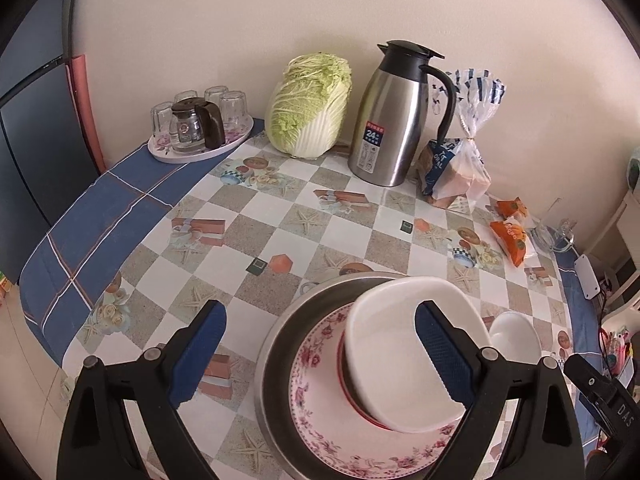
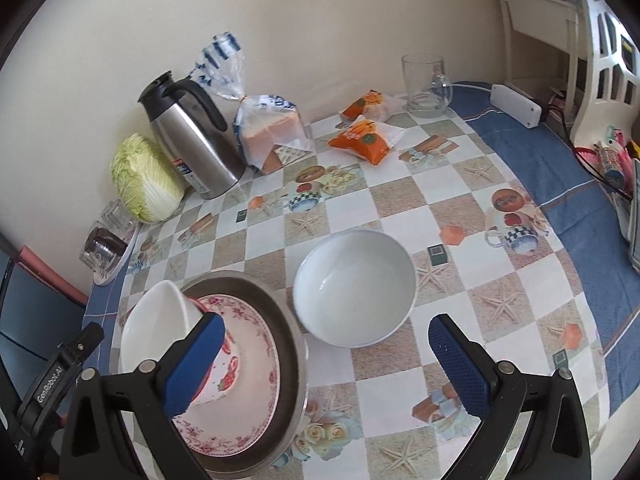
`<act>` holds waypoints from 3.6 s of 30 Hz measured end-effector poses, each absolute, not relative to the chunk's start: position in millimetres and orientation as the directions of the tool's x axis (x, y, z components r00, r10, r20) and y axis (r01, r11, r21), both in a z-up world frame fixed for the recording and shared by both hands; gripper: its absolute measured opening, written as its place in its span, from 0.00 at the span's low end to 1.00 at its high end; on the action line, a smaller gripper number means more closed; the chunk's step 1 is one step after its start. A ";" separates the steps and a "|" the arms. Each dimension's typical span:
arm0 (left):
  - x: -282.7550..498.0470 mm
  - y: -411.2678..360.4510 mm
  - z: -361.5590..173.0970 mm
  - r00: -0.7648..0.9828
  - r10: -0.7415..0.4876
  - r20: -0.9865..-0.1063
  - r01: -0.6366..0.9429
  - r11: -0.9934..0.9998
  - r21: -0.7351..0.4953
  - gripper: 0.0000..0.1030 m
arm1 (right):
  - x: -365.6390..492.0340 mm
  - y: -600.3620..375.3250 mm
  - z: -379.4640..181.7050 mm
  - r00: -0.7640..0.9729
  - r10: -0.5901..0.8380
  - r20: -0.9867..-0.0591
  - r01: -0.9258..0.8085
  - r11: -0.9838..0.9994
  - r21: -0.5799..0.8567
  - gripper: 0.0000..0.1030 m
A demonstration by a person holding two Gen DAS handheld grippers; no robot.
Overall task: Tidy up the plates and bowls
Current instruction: 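Move the right tool to the rim of the round white bowl, then close the right tool on the round white bowl rim, then lift and carry the round white bowl over the basin with the right tool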
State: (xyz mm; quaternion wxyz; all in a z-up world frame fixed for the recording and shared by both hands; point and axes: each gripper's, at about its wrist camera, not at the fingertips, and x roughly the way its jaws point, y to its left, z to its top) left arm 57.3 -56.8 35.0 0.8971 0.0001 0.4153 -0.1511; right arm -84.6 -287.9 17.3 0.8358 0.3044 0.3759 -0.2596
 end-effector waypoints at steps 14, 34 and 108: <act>20.8 -134.9 54.0 0.579 -0.396 -0.713 0.460 0.880 -0.116 0.93 | -137.7 -349.5 1.5 0.543 -0.254 -0.800 0.759 0.557 0.338 1.00; 5.1 -244.5 28.9 0.467 -0.429 -0.773 0.672 0.740 -0.004 0.93 | -121.4 -369.2 -46.4 0.442 -0.199 -0.875 0.788 0.553 0.272 1.00; 33.2 -291.2 -78.3 0.177 -0.377 -0.909 0.693 0.704 -0.156 0.12 | -95.7 -375.1 -83.9 0.480 -0.159 -0.863 0.784 0.519 0.340 0.09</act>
